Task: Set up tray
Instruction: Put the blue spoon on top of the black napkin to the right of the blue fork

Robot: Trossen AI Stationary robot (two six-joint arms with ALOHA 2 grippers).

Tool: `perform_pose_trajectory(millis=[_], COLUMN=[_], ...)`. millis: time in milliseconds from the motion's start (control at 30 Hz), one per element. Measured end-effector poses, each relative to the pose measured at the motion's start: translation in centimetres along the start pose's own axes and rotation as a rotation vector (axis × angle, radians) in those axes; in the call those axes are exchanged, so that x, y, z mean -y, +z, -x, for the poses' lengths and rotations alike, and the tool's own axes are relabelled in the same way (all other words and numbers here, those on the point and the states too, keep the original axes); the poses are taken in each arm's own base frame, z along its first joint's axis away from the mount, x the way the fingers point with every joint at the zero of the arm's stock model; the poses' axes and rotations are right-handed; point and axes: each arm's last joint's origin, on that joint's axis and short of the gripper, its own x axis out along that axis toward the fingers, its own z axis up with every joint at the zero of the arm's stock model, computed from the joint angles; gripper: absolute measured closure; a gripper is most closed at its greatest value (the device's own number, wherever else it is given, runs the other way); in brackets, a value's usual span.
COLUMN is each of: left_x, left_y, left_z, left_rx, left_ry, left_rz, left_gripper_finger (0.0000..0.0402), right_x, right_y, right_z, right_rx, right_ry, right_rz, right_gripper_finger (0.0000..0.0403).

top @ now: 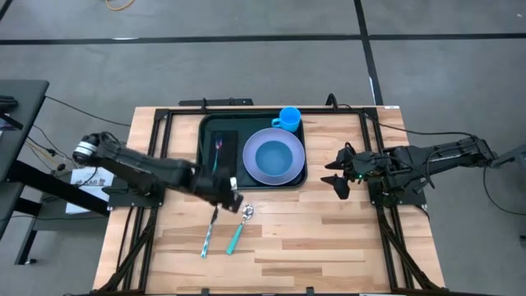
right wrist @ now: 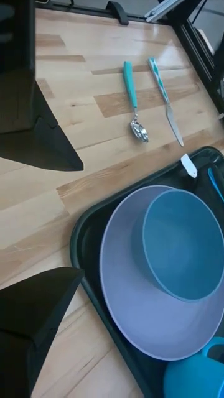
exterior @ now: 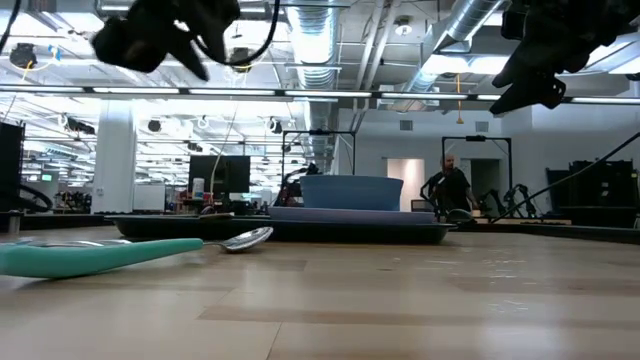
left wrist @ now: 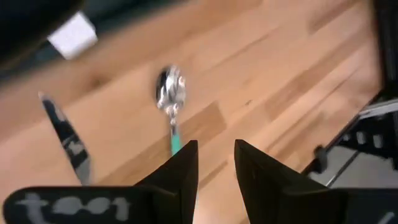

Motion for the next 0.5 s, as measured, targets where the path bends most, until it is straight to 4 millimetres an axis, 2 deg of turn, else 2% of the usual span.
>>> perform_pose_trajectory(millis=[200,367,500], left_x=[0.2,0.6,0.4], left_y=[-2.8,-3.9,-4.3], left_z=[-4.5,-8.8,-10.8], left_rx=[-0.13,-0.232,-0.251], left_ry=[0.119,0.118,0.139], left_rz=[-0.009,-0.024,-0.029], left_gripper_finger=[0.031,0.031,0.031], right_x=[0.0,0.1,0.1], right_y=[0.0,-0.1,-0.1], right_z=[0.0,0.0,0.0], right_rx=[-0.003,-0.014,-0.015], right_ry=[-0.001,-0.007,-0.008], right_rz=[0.033,0.035,0.028], right_gripper_finger=[0.0147,0.0147,0.0147])
